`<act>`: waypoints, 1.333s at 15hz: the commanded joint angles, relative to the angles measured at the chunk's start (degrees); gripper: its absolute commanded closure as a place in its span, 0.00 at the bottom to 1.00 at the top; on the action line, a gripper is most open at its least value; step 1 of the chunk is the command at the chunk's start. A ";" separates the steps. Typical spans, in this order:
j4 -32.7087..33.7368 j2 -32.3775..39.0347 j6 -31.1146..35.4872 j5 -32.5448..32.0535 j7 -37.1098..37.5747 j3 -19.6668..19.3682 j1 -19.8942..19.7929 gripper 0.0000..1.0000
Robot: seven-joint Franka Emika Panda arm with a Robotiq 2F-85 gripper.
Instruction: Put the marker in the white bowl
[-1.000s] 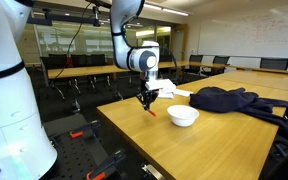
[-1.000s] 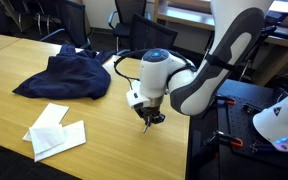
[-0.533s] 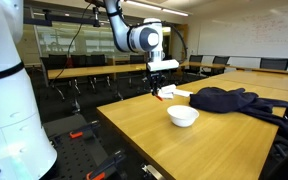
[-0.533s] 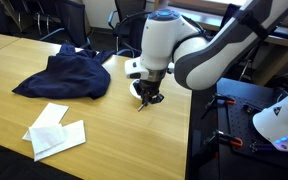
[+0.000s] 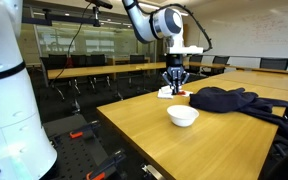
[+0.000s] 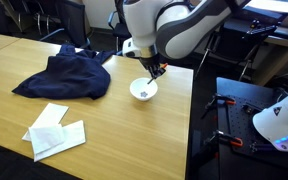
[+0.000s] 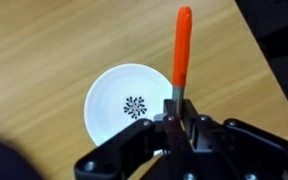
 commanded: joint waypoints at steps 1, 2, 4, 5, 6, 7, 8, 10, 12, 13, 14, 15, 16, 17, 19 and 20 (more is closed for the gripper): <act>10.28 8.62 -7.65 -0.12 1.45 0.26 2.03 0.97; 12.79 11.10 -8.70 0.00 1.77 0.27 2.36 0.97; 16.85 15.18 -9.97 -0.46 4.16 -0.28 2.99 0.97; 18.41 16.79 -10.20 -0.42 5.46 -0.46 2.99 0.97; 19.94 18.22 -10.81 -0.78 6.91 -0.81 3.18 0.97; 21.18 19.50 -10.57 0.04 6.62 -0.33 2.58 0.97; 22.43 20.70 -10.88 0.47 6.45 0.05 2.29 0.67; 23.82 21.66 -11.97 1.13 7.47 0.35 2.42 0.55; 22.05 19.19 -12.80 2.09 7.98 1.49 2.28 0.42; 20.61 17.35 -13.15 2.35 8.92 1.88 2.39 0.33; 18.41 14.97 -11.88 3.58 6.97 3.39 1.51 0.26; 16.06 12.42 -10.06 4.99 5.31 4.77 0.77 0.18; 14.01 10.07 -8.53 6.33 3.86 5.90 0.41 0.11; 12.26 7.76 -8.86 6.64 4.98 5.94 1.16 0.04; 9.65 3.82 -11.62 4.72 9.71 4.96 3.56 0.00; 8.40 2.16 -13.16 3.38 12.08 4.56 4.61 0.00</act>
